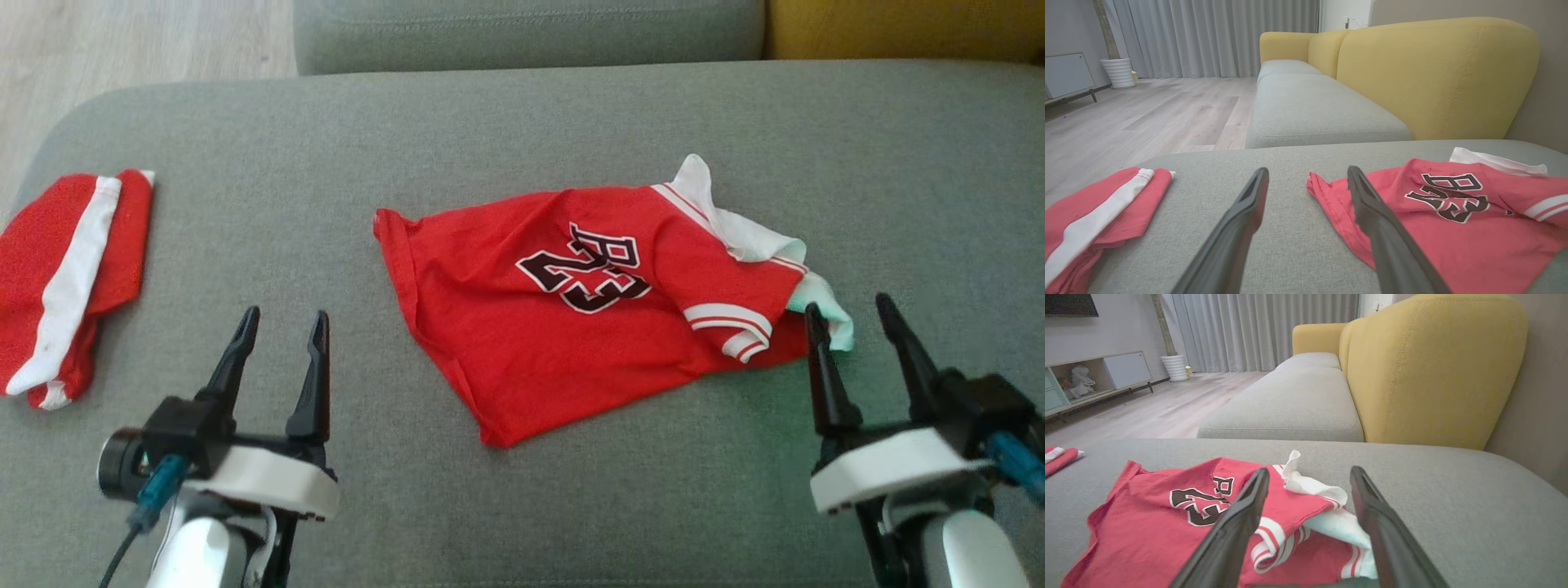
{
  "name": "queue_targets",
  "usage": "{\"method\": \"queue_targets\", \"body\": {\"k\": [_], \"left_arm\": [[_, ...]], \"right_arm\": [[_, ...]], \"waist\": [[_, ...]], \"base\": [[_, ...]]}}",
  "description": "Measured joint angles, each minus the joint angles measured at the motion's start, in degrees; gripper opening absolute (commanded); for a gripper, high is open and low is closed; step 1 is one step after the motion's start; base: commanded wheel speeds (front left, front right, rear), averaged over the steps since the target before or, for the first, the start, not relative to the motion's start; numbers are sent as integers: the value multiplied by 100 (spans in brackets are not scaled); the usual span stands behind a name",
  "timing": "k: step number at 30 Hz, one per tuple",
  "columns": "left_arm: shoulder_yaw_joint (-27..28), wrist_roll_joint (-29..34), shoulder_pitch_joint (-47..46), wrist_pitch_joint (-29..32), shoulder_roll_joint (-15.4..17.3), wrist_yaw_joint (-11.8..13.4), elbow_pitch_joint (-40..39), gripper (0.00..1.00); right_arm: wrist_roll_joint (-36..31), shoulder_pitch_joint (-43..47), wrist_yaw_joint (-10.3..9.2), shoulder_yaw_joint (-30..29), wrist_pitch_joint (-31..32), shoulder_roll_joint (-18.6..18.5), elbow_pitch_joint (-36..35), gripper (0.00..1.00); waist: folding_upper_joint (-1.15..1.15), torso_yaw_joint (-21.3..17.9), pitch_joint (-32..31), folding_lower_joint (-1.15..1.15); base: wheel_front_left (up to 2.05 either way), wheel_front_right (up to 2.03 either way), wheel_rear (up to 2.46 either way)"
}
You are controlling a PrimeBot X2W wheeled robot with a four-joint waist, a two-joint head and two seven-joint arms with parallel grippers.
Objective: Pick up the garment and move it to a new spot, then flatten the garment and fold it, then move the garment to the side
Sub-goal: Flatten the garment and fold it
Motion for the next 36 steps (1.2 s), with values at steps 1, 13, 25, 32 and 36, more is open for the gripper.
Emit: {"method": "queue_targets", "body": {"k": [1, 13, 25, 32, 36], "left_arm": [[0, 0, 35, 4, 8, 4, -1, 100], [-15, -4, 187, 81, 80, 99, -115, 100], [-71, -5, 187, 112, 98, 102, -163, 100], [-151, -63, 182, 112, 99, 104, -178, 100], [-185, -63, 103, 112, 98, 100, -181, 100]], "right_arm": [[45, 73, 0, 16, 1, 1, -31, 100], [278, 224, 0, 99, 24, 4, -146, 100], [328, 218, 0, 101, 23, 5, -99, 100], [318, 193, 0, 166, 133, 5, 250, 100], [326, -14, 0, 383, 176, 5, 850, 100]], "waist": [[0, -8, -26, 0], [0, -89, -106, 0], [0, -68, -27, 0], [0, -34, 53, 0], [0, 37, 190, 0]], "base": [[0, 0, 0], [0, 0, 0], [0, 0, 0], [0, 0, 0], [0, 0, 0]]}}
